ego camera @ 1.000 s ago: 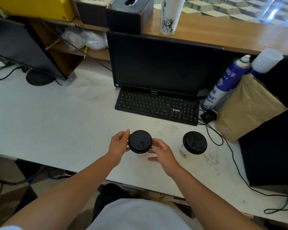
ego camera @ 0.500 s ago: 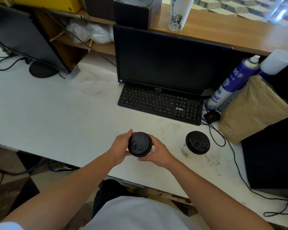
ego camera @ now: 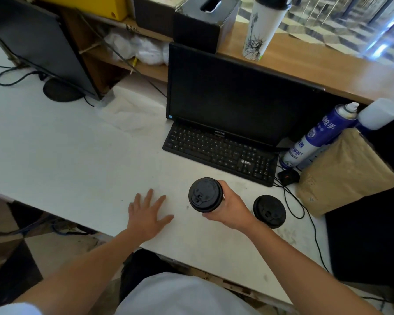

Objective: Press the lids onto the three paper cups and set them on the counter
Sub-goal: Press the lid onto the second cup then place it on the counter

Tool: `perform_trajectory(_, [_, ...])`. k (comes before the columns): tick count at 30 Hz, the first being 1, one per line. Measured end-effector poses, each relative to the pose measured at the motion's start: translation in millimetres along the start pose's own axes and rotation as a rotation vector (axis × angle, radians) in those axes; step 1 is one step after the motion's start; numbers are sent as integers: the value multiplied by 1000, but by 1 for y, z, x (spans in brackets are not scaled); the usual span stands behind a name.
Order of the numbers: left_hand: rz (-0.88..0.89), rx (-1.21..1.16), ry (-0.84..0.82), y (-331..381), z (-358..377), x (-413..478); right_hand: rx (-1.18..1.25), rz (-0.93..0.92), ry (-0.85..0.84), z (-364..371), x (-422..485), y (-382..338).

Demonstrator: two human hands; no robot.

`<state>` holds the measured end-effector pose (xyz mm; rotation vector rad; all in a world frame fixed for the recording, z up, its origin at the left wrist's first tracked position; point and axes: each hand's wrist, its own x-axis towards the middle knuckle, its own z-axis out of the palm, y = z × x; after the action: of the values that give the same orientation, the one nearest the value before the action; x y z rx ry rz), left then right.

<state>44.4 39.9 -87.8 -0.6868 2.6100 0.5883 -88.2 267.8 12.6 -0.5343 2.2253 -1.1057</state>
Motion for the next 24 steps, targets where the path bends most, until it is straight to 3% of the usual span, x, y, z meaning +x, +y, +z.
perform_trajectory(3, [-34,146,-38,-11,15,0,-130,-51,12,-12,3,-8])
perform_trajectory(8, [-39,163,32,-19,28,1,-424,-156,-1,-37,6,-30])
perform_trajectory(16, [-32,126,-44,-15,21,4,-1345,-296,29,-60,20,-87])
perform_trajectory(24, [-52,128,-87,-13,15,2,-1861,-153,-36,-39,28,-135])
